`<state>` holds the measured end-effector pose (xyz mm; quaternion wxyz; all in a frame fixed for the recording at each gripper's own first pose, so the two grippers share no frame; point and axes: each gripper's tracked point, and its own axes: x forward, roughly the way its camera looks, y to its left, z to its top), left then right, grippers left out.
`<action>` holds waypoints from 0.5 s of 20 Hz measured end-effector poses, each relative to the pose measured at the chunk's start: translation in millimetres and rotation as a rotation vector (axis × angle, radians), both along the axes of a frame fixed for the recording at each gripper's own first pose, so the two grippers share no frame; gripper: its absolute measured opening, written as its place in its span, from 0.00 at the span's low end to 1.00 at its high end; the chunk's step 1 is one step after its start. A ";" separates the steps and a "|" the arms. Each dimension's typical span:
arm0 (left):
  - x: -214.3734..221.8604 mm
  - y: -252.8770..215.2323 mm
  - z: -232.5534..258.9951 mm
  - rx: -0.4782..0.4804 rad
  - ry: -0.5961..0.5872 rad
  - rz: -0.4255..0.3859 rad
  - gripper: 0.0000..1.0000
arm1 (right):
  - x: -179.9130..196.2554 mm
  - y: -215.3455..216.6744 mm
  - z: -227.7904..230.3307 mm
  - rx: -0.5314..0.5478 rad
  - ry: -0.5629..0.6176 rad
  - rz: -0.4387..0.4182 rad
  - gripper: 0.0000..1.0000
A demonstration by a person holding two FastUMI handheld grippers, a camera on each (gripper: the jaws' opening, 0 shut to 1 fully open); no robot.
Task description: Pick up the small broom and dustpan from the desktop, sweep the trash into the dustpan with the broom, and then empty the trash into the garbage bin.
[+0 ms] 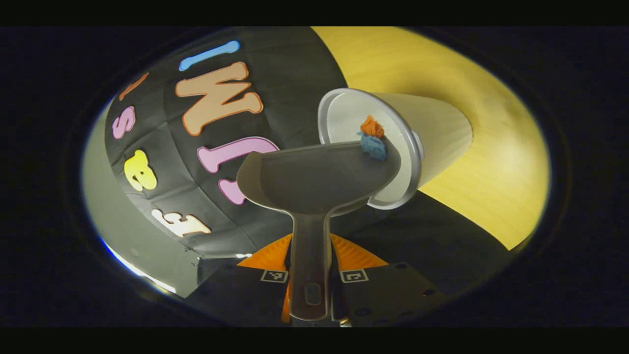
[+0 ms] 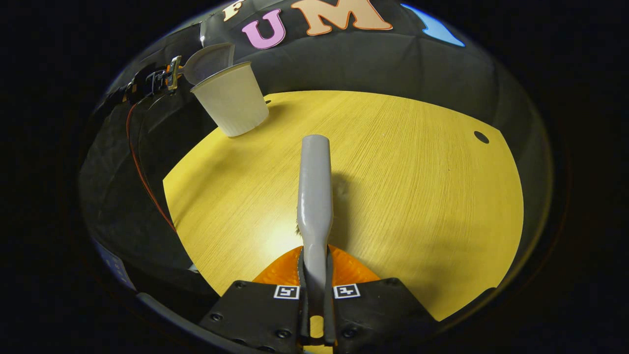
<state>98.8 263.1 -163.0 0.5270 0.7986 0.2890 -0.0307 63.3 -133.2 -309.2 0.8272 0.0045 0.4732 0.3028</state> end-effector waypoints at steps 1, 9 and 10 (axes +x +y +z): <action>-0.2 0.0 1.5 -0.008 -0.008 0.004 0.24 | 0.3 0.4 0.4 0.003 0.001 -0.001 0.10; 1.8 1.1 -11.7 -0.520 -0.213 0.277 0.23 | -2.5 8.0 -3.1 0.037 0.000 -0.045 0.10; -1.4 -4.5 -9.0 -0.570 -0.247 0.299 0.25 | -3.5 9.5 -4.1 0.041 0.000 -0.054 0.10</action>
